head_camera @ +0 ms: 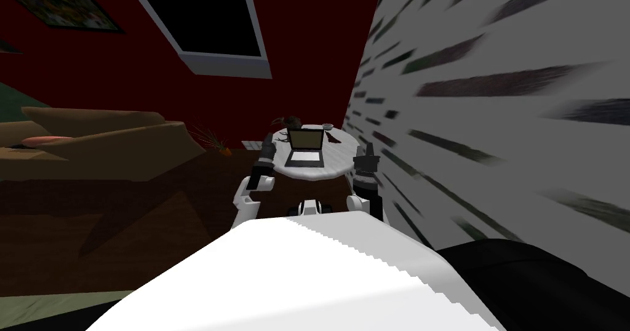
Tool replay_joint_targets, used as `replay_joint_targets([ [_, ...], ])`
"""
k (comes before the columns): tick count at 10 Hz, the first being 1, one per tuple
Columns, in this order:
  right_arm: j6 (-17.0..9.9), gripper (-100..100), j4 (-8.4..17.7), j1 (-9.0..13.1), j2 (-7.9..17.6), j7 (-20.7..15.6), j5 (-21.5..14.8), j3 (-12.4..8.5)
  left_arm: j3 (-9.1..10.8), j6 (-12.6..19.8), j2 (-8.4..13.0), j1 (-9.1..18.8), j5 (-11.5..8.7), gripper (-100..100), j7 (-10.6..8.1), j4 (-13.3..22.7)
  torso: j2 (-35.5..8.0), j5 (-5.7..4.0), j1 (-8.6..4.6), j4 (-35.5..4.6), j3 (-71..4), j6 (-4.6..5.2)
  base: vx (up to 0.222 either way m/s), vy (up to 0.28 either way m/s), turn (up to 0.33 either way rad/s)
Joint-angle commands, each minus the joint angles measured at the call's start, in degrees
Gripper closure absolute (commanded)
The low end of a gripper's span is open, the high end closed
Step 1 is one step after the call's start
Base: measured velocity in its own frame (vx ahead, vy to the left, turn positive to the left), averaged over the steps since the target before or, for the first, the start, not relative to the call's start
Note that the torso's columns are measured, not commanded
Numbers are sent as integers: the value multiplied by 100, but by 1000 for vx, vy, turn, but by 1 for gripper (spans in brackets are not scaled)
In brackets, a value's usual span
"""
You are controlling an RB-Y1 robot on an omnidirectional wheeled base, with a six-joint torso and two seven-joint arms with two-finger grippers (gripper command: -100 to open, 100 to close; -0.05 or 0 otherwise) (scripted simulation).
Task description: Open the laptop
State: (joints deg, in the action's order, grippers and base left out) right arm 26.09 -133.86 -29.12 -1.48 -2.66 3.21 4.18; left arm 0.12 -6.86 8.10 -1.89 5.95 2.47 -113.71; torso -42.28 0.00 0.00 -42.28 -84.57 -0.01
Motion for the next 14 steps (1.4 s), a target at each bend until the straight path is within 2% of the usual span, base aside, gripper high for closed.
replay_joint_targets([
  [1,0,0,0,0,0,0,0,0,75,440,9,494,143,-100,-8,457,2,0,-1,1,-1,1,21,46,-102],
  [2,0,0,0,0,0,0,0,0,75,440,9,555,143,-100,-8,457,0,0,1,0,0,0,8,30,-21],
  [7,0,0,0,0,0,0,0,0,208,1198,-18,1508,434,-100,-3,1440,2,2,6,1,-1,-1,11,38,-73],
  [8,0,0,0,0,0,0,0,0,208,1224,-18,1582,434,-100,-3,1497,0,1,1,0,0,0,9,30,-23],
  [10,0,0,0,0,0,0,0,0,261,1531,-39,1980,547,-100,-1,1875,-2,-2,-7,-1,1,2,11,27,-68],
  [11,0,0,0,0,0,0,0,0,261,1531,-39,1984,547,-100,-1,1922,-2,0,-2,0,1,1,6,25,-27],
  [14,0,0,0,0,0,0,0,0,334,1962,-75,2547,705,-100,1,2504,1,1,1,0,0,2,10,34,-64],
])
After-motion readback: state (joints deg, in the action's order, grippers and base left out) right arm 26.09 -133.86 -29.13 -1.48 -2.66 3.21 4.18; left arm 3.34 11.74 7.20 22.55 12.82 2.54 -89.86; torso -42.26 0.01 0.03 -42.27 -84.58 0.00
